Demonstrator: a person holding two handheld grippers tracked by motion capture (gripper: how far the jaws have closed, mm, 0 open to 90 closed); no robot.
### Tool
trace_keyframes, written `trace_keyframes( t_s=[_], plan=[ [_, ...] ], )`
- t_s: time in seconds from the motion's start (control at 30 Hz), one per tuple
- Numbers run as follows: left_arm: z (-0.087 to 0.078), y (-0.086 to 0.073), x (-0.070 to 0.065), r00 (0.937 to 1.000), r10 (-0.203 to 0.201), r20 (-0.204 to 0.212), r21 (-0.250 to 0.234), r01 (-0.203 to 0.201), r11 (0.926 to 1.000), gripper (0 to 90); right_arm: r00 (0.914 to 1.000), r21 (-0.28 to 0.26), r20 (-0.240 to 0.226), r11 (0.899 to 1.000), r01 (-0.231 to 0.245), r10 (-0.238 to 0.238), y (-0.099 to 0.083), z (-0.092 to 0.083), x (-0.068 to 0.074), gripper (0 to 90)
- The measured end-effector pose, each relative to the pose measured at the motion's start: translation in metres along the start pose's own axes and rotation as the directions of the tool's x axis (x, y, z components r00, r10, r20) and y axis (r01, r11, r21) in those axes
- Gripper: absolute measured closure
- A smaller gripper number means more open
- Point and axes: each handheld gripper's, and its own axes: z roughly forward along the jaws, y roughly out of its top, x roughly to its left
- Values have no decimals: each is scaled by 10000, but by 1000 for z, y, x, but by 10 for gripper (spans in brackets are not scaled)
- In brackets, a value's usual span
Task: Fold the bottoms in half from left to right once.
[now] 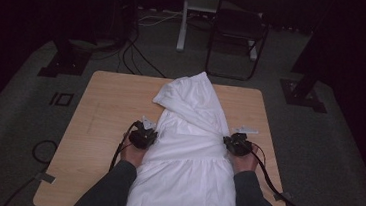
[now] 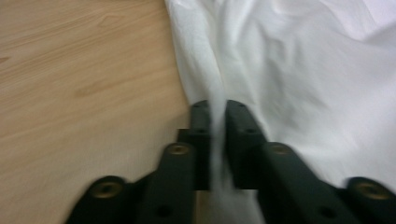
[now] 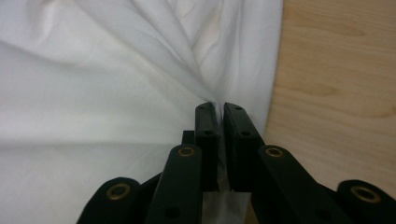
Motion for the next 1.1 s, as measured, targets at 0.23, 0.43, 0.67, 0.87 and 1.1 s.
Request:
trace_keyframes(
  t_s=[0.23, 0.43, 0.67, 0.87, 1.1],
  plan=[
    [-47, -49, -9, 9946, -406, 954, -279, 434, 9987, 851, 9968, 97, -750, 9996, 269, -261, -35, -36, 19, 853],
    [-62, -61, -10, 9929, -294, 1152, -120, 310, 9994, 805, 9930, 669, -1109, 9965, 494, -418, -45, -61, 36, 620],
    [-53, -54, -11, 9951, -244, 954, -266, 271, 9993, 802, 9812, -613, -1222, 9878, 1430, -1497, 5, -63, 51, 367],
    [-53, -55, -13, 9961, -177, 861, -367, 209, 9991, 801, 9368, -314, -1554, 9494, 3124, -3134, 37, -12, 96, 311],
    [-53, -54, -19, 9976, 170, 672, -339, -147, 9993, 855, 9051, 305, -534, 9053, 4237, -4218, 50, 21, 107, 677]
  ],
)
